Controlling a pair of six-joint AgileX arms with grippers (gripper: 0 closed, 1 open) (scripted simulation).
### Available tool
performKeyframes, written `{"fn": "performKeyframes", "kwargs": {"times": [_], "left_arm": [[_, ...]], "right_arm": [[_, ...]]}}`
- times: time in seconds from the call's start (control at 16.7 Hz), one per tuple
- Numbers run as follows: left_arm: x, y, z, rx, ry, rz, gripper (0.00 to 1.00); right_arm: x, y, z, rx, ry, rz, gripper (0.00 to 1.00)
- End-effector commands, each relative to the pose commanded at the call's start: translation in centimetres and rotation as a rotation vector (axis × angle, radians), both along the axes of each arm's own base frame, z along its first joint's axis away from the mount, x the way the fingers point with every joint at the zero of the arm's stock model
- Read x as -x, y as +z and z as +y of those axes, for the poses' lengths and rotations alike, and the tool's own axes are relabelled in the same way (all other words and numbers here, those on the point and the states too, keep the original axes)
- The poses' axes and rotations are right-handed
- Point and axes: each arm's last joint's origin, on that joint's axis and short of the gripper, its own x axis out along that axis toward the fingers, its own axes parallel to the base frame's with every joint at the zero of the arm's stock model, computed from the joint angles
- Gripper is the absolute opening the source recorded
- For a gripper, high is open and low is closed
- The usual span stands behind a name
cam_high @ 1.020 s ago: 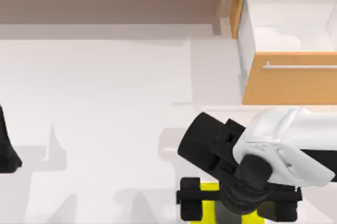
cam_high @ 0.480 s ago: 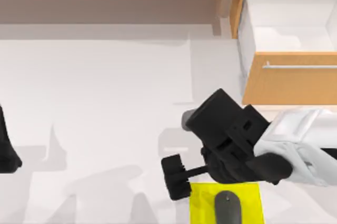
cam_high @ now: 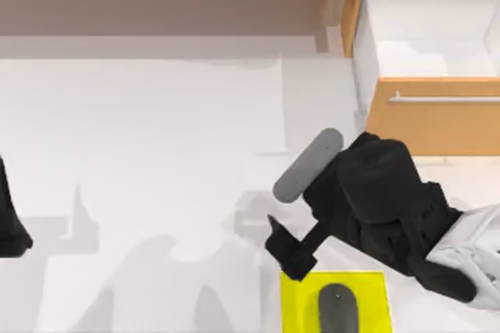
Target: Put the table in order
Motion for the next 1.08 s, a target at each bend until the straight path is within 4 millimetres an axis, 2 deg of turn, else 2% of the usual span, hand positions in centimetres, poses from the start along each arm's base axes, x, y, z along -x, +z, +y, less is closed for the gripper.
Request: {"fn": "performKeyframes", "kwargs": {"times": [0.3,0.54,0.84,1.08], "left_arm": [[0.0,0.0,0.0,0.000,0.000,0.000,1.00],[0.0,0.0,0.0,0.000,0.000,0.000,1.00],[0.0,0.0,0.0,0.000,0.000,0.000,1.00],[0.0,0.0,0.0,0.000,0.000,0.000,1.00]], "right_arm": [[-0.1,-1.6,-3.8,0.235,0.129,-0.419,1.00],[0.0,-2.1,-7.4,0.488,0.113,-0.675,1.00],[-0.4,-2.1,-11.7,0.805,-0.004,-0.832,1.00],[-0.8,-2.0,-13.8,0.956,-0.088,-0.862,1.00]]}}
